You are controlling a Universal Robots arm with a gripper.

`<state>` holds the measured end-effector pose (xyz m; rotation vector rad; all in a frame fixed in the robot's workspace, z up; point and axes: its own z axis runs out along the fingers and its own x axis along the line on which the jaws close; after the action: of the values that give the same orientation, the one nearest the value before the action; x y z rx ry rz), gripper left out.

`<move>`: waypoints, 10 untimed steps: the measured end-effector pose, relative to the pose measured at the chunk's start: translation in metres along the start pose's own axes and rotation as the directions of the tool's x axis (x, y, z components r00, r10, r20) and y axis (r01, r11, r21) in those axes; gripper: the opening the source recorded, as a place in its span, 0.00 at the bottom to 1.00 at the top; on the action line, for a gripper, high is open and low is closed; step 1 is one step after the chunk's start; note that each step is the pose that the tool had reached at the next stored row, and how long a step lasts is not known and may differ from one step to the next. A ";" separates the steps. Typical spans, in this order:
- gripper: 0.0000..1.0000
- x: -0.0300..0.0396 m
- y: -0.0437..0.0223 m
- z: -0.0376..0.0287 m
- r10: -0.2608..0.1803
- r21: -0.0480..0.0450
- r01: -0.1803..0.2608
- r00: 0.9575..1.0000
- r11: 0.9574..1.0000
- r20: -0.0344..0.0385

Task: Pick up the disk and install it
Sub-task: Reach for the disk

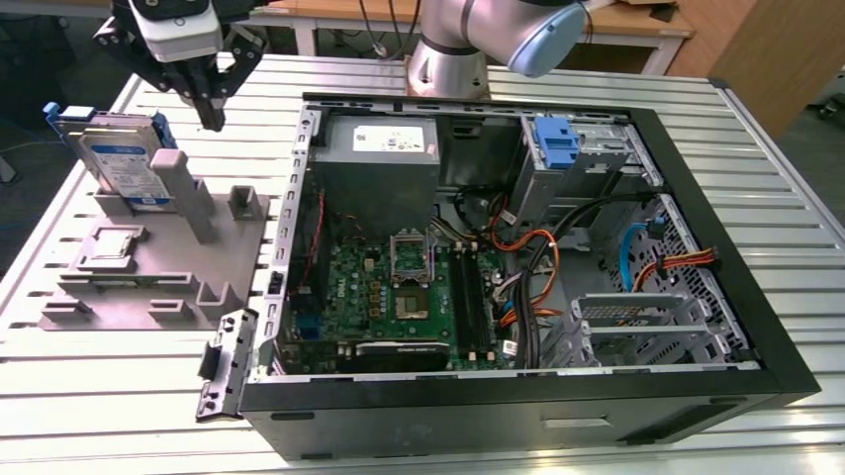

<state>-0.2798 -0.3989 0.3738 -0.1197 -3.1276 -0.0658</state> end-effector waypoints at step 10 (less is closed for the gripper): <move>0.10 0.0070 -0.0006 0.0009 0.000 0.000 0.000 1.000 1.000 0.000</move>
<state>-0.2868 -0.3989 0.3730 -0.1197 -3.1271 -0.0658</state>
